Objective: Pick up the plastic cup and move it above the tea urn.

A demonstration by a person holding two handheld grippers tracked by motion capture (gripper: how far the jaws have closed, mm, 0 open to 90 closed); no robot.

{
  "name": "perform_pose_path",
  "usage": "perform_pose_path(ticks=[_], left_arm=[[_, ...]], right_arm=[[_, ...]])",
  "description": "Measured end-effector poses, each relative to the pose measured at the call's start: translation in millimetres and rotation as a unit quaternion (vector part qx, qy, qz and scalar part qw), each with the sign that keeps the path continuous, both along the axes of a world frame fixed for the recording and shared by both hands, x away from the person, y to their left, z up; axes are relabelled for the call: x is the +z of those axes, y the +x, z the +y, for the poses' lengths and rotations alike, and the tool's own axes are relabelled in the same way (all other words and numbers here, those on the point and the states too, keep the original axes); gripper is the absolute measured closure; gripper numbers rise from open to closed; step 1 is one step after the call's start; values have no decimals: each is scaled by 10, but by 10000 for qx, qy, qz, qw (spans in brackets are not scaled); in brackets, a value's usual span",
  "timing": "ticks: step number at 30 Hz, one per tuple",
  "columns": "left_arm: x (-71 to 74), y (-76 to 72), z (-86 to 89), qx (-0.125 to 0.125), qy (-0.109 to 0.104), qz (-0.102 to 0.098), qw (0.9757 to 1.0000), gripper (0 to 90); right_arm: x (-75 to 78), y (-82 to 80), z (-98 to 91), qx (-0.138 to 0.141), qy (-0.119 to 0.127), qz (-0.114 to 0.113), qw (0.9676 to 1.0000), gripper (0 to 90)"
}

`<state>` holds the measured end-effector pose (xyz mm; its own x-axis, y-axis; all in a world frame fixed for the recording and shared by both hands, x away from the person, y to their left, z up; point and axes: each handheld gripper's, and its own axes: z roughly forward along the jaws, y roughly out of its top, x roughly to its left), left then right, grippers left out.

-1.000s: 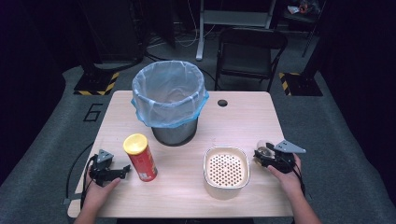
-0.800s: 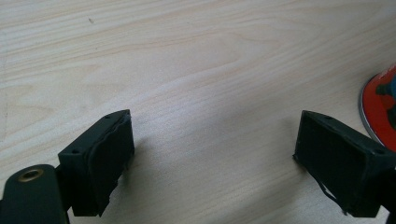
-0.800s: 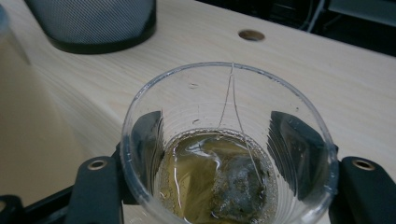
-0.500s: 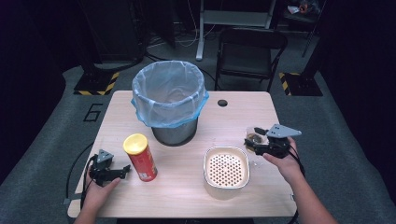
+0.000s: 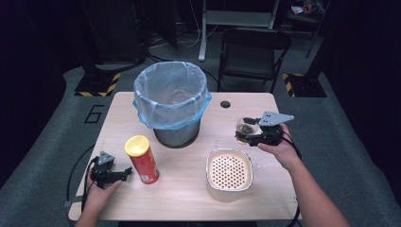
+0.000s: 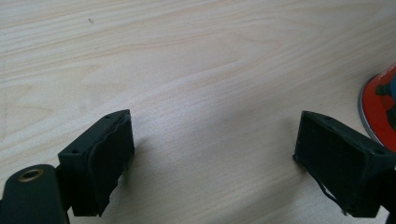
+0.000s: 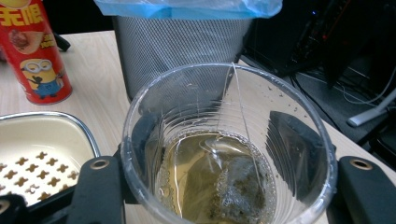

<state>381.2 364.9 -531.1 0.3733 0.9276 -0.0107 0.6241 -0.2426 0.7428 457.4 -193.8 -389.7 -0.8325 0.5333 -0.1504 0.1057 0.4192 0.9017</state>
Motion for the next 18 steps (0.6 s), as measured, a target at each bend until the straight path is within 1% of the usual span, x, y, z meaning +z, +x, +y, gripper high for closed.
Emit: perform_pose_path(ticks=[3, 5, 6, 7, 9, 10, 11, 13, 14, 16, 17, 18], left_arm=[[0, 1, 1, -3, 5, -6, 10000, 115], [0, 1, 1, -4, 6, -5, 10000, 115], [1, -3, -2, 4, -11, 24, 10000, 115], [1, -3, -1, 2, -8, 23, 10000, 115], [0, 1, 1, -3, 7, -8, 10000, 115], [1, -3, -2, 6, -17, 24, 10000, 115], [7, -1, 1, -16, -4, 62, 10000, 115], [7, 9, 0, -39, -9, 63, 10000, 114], [-1, 16, -6, -18, -20, 9, 10000, 114], [4, 18, -4, -30, 8, 27, 10000, 114], [-2, 20, -8, -14, -10, -8, 10000, 114], [-2, 18, -10, -6, -25, 5, 10000, 114]], right_arm=[[36, 9, 33, 87, -111, -54, 9999, 366], [59, 10, 49, 116, -162, -43, 9998, 366], [69, 11, 58, 136, -210, -60, 9997, 366], [79, 4, 69, 150, -269, -95, 9995, 367], [95, -15, 93, 211, -385, -243, 9987, 367], [100, -32, 105, 235, -419, -285, 9984, 368], [105, -42, 113, 284, -456, -375, 9979, 368], [110, -68, 128, 350, -488, -479, 9970, 367], [112, -78, 132, 381, -493, -532, 9966, 368], [111, -93, 135, 432, -455, -623, 9961, 367], [110, -99, 137, 452, -447, -668, 9957, 366], [110, -99, 137, 452, -447, -668, 9957, 366]])
